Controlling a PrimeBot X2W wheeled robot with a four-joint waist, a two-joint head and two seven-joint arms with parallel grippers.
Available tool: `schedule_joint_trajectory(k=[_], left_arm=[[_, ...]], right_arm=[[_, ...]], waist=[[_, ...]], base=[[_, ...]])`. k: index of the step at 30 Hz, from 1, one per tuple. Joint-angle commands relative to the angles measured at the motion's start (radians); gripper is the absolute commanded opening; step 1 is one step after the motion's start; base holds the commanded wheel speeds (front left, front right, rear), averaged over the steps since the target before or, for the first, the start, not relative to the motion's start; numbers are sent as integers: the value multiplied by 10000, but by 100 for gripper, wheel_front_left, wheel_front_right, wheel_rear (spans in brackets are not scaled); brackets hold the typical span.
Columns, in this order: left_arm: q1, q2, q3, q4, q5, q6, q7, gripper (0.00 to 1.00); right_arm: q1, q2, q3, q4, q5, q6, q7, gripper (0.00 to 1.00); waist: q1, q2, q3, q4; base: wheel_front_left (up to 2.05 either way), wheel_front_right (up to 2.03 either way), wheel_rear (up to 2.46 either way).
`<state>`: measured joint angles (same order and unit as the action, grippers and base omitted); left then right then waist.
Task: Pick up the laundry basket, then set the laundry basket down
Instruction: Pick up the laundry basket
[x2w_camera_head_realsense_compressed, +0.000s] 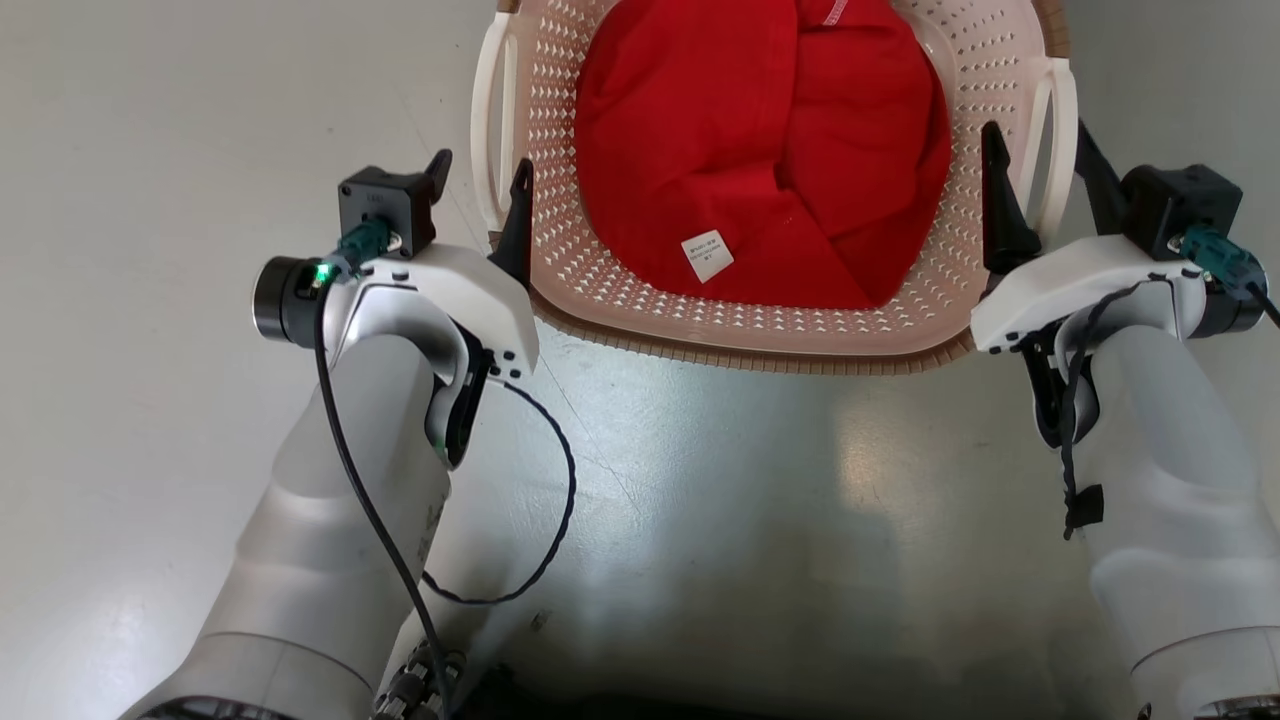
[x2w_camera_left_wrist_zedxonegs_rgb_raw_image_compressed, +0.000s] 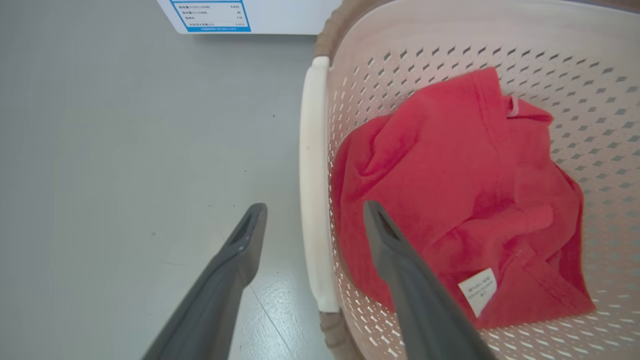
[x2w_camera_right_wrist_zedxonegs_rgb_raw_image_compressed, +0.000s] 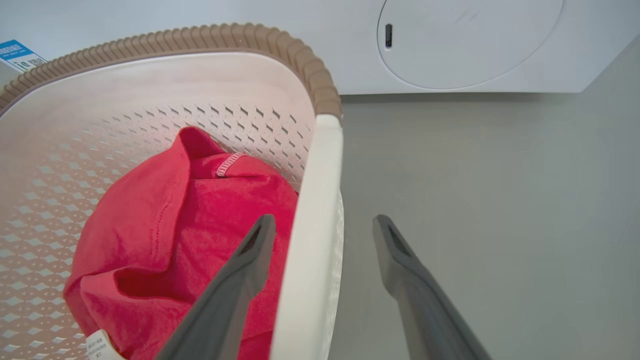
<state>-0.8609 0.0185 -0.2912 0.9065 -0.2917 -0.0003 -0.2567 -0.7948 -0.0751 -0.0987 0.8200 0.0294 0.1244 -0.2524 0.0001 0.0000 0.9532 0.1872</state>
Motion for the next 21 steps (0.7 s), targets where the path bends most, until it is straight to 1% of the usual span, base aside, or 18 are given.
schedule_joint_trajectory(k=[1,11,21], left_arm=[[-43,317,228,106,-133,18,-51,100],[-673,317,372,1009,-139,178,-51,100],[-913,317,244,1181,-391,102,-51,100]], right_arm=[[126,249,243,-4,-23,63,-93,100],[-241,249,401,306,-152,63,-93,100],[-400,249,587,576,-124,63,-93,100]], waist=[[-1,0,85,2],[-1,0,403,-24],[-1,0,506,-21]], base=[[0,0,0],[0,0,0],[0,0,0]])
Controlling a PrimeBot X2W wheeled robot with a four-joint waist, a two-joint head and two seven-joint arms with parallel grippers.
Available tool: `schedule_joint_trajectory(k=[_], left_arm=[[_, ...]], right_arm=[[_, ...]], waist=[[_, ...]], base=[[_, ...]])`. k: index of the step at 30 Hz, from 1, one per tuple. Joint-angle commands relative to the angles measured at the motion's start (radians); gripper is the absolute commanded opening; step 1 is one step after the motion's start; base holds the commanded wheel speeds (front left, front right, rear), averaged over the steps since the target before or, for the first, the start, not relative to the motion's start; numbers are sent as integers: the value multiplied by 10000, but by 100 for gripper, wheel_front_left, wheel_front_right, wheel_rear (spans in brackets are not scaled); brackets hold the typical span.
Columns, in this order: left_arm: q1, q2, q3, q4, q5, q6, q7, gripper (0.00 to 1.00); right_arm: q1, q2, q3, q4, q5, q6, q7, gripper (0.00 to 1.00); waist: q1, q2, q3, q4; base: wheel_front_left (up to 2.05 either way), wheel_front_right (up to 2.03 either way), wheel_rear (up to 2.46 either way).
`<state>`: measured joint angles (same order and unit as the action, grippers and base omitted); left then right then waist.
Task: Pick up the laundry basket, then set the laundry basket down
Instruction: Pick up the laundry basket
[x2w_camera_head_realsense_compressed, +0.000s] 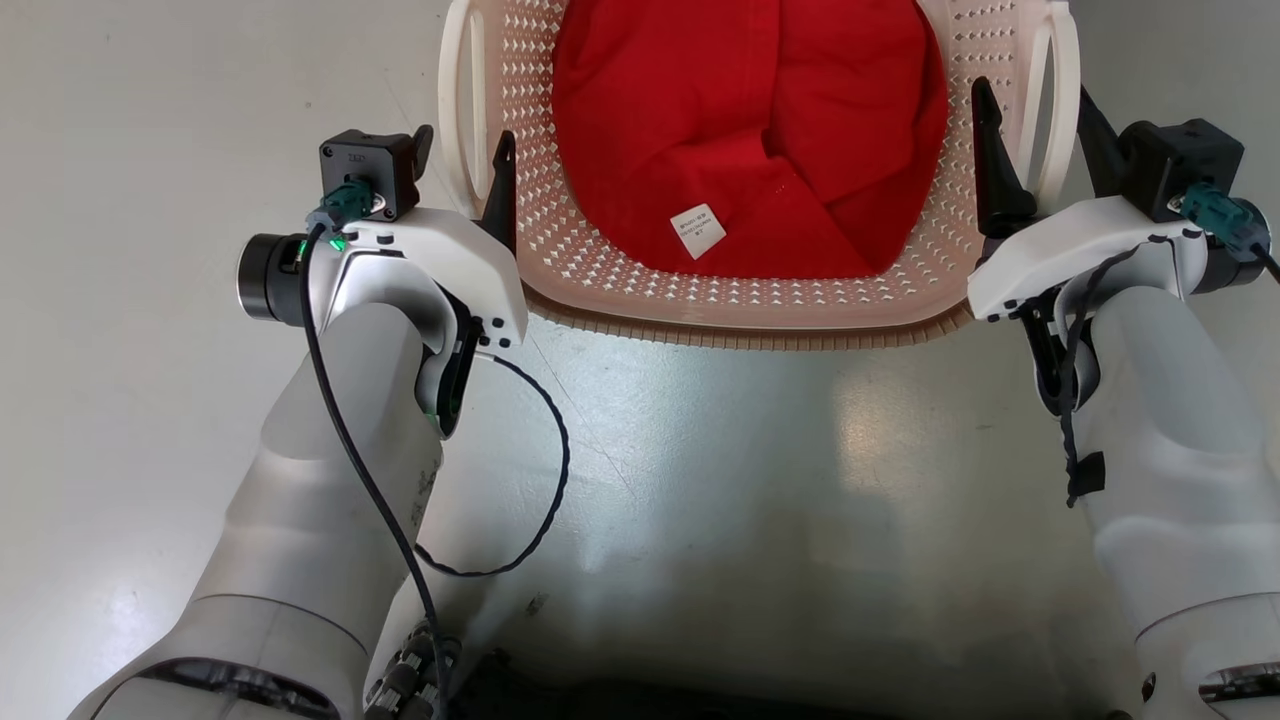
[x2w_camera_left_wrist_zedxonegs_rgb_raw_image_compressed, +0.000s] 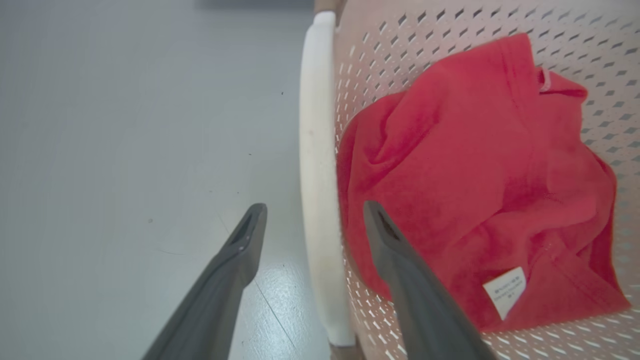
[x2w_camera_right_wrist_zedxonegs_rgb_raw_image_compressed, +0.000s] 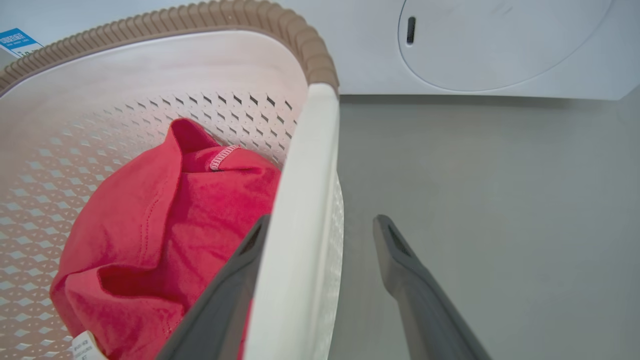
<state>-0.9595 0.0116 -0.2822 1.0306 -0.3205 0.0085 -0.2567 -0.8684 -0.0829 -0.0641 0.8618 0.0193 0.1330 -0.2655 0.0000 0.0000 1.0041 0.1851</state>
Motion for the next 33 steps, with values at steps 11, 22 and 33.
schedule_joint_trajectory(k=[11,22,33], left_arm=[[40,386,-52,-258,-412,-19,-51,23],[382,386,-354,-340,-833,-87,-51,0],[1024,386,-838,-293,-1328,14,-51,0]], right_arm=[[293,327,529,340,0,-23,37,40],[292,327,390,832,-257,-23,37,0],[548,327,165,1698,-69,-23,37,0]], waist=[[0,0,-156,-47],[0,0,-606,-154],[0,0,-1419,-195]], base=[[0,0,0],[0,0,0],[0,0,0]])
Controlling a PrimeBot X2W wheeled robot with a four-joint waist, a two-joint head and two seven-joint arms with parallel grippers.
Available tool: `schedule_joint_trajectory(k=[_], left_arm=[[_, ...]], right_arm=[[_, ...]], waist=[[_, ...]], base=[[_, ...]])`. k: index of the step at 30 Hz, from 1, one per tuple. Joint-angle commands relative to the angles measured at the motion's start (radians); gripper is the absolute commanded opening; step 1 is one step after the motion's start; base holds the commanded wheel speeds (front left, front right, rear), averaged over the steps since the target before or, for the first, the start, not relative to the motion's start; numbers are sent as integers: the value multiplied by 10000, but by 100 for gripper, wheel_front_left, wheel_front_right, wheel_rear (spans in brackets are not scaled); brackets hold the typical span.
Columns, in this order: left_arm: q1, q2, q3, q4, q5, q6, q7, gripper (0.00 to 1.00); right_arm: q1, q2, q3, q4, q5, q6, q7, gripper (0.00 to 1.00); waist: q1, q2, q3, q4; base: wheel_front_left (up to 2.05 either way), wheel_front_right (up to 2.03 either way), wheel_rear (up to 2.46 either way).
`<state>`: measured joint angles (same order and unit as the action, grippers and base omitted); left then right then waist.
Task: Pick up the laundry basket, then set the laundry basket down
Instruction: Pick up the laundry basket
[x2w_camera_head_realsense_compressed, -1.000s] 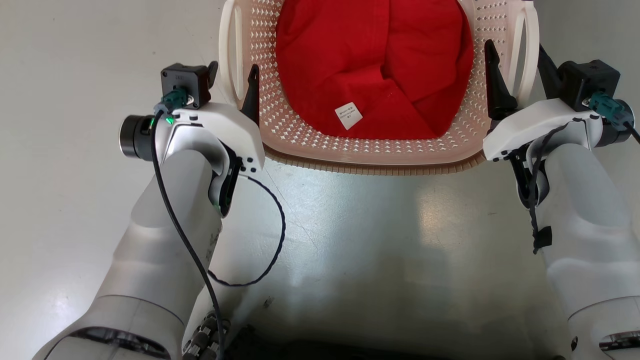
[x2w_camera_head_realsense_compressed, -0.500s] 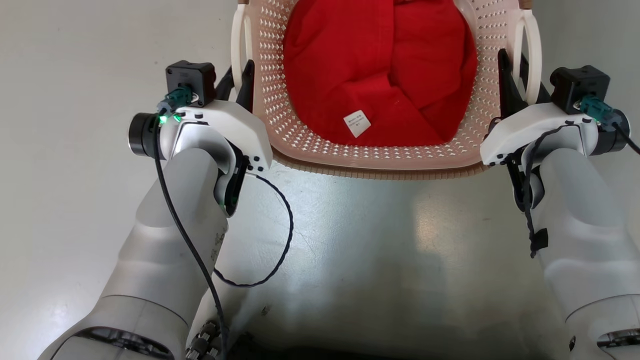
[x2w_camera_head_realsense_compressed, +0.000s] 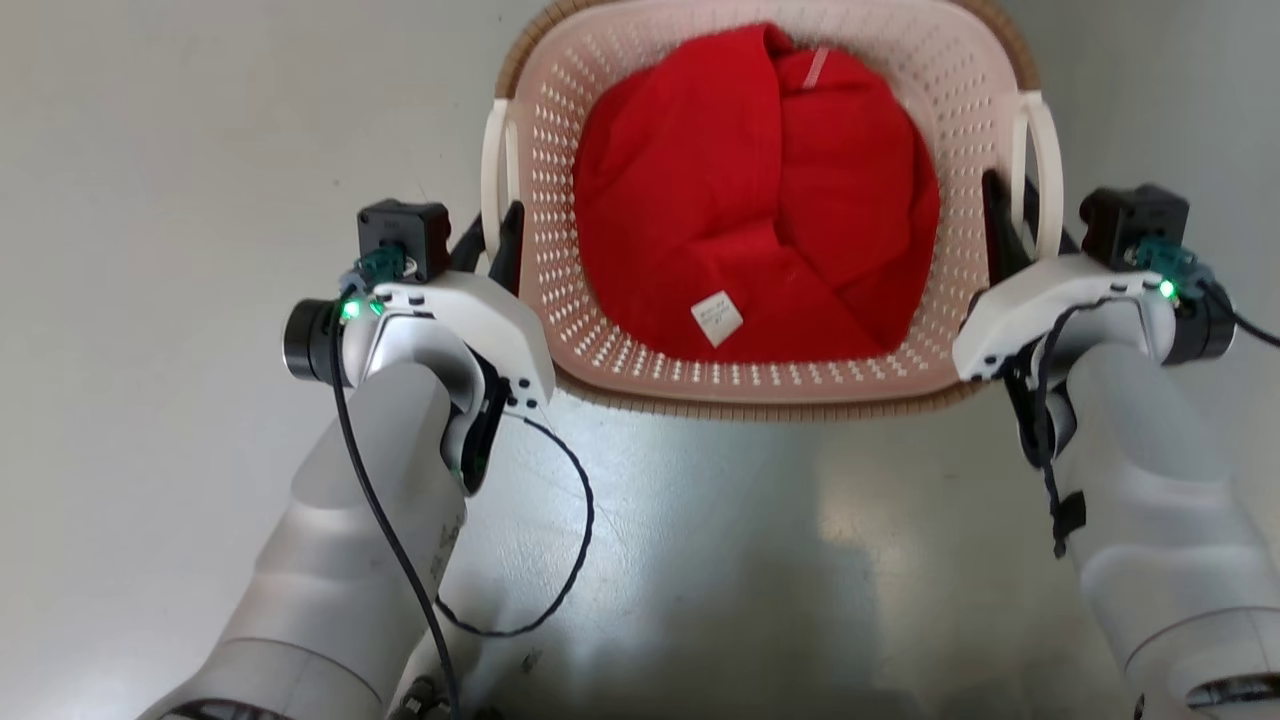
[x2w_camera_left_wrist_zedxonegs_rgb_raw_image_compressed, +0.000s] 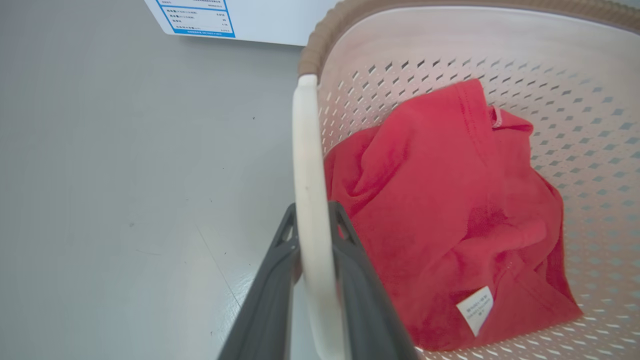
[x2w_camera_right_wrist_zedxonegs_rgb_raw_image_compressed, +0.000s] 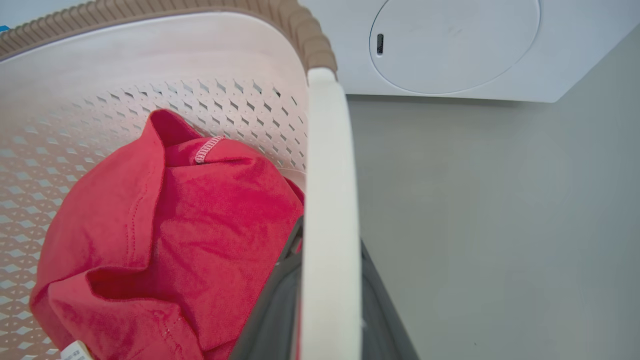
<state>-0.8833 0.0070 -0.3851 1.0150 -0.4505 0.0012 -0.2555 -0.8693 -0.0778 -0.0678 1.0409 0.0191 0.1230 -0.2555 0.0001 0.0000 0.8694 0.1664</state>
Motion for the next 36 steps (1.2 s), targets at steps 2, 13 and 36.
schedule_joint_trajectory(k=[2,13,36], left_arm=[[427,432,117,-131,-145,104,-63,0],[1491,432,37,98,-520,225,-63,0],[4320,432,-686,865,-1163,283,-63,0]], right_arm=[[659,276,178,32,-23,77,-63,0],[1397,276,916,748,787,77,-63,0],[4080,276,4449,1819,3998,77,344,0]], waist=[[0,0,-281,-7],[0,0,-1826,-59],[0,0,-5696,-334]], base=[[0,0,0],[0,0,0],[0,0,0]])
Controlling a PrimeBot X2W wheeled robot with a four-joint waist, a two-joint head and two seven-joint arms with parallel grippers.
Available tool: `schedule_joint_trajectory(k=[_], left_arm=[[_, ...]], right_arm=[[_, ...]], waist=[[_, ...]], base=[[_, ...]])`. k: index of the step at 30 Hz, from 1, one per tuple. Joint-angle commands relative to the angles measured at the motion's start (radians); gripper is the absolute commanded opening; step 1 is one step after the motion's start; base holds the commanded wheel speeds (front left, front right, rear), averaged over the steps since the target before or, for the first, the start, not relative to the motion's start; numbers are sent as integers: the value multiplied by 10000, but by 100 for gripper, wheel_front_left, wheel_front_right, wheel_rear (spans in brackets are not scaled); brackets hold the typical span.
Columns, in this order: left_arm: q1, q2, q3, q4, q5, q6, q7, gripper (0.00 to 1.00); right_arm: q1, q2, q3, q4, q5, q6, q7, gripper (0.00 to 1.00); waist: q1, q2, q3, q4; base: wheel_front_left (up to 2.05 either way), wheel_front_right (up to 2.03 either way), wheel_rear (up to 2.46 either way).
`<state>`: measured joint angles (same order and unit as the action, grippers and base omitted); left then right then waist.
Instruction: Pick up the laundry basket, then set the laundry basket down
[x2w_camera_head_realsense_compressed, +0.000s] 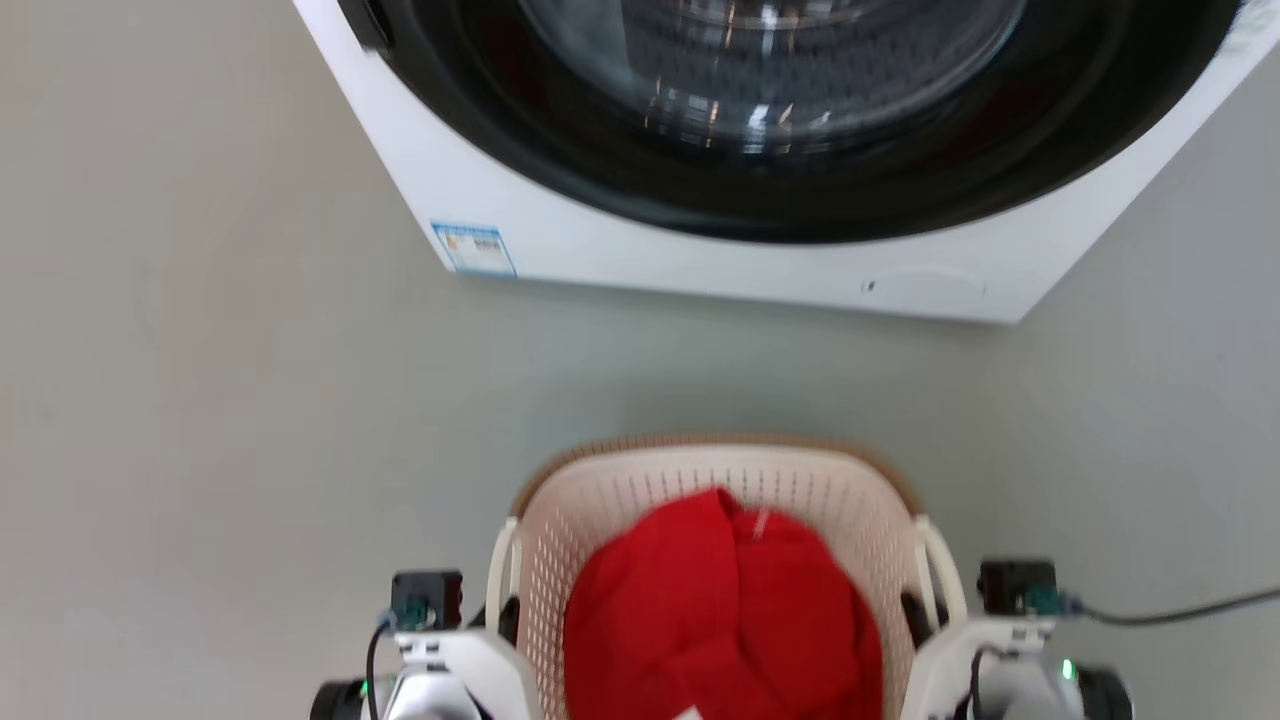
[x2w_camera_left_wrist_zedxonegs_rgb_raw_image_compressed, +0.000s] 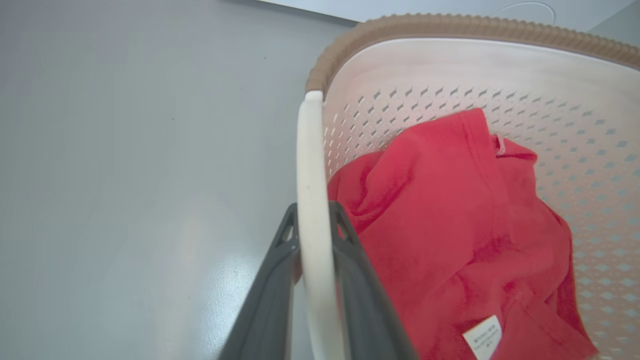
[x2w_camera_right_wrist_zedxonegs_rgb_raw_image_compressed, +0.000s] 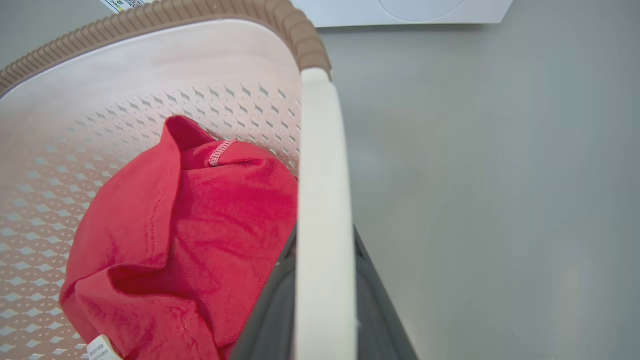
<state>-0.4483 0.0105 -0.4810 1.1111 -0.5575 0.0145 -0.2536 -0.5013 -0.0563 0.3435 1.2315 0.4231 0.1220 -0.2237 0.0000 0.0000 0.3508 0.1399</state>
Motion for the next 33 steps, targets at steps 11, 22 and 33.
schedule_joint_trajectory(k=[11,22,33], left_arm=[[1447,398,-621,716,-165,44,-82,0],[1865,398,-1336,1232,-306,-98,4,0],[1792,398,-1787,1331,-607,-142,180,0]], right_arm=[[2214,61,2071,26,2028,87,884,0],[2769,61,3007,167,2935,87,1133,0],[2735,61,3780,216,3699,87,1308,0]], waist=[[0,0,-2880,-89],[0,0,-3751,-119],[0,0,-3865,-190]], base=[[0,0,0],[0,0,0],[0,0,0]])
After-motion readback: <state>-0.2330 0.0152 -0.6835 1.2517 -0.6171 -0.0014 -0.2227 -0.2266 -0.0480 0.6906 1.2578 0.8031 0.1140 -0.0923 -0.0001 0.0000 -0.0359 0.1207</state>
